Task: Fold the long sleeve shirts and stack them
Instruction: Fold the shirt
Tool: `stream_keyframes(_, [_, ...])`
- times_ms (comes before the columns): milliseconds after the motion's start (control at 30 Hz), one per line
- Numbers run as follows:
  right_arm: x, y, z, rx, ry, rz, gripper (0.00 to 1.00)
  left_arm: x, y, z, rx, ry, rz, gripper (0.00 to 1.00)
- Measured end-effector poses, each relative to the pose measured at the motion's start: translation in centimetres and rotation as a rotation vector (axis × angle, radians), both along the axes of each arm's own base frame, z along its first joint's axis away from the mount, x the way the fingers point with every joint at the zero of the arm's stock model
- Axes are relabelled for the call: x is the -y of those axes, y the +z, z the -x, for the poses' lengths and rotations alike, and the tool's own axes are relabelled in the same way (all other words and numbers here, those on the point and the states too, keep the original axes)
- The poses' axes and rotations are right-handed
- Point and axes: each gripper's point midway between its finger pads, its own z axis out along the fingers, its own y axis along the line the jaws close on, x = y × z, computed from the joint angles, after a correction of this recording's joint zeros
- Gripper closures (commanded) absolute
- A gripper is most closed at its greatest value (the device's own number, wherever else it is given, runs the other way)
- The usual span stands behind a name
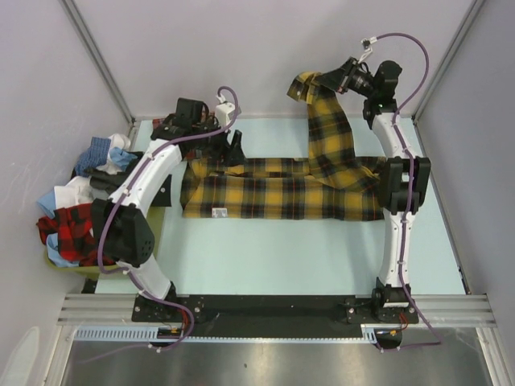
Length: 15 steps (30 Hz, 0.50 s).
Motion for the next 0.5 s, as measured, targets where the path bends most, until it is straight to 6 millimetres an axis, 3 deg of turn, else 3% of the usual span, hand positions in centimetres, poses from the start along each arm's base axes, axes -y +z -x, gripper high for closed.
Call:
stream_keyframes(300, [0.3,-3.0,-0.5,-0.013,0.001,0.065,1.00,-0.6,-1.3,-0.4,-0.086,0.081,0.043,0.15])
stream_keyframes(500, [0.4,-5.4,-3.0,-0.026,-0.036,0.071,1.00,-2.6,-3.9,-1.1,-0.221,0.216,0.097,0.14])
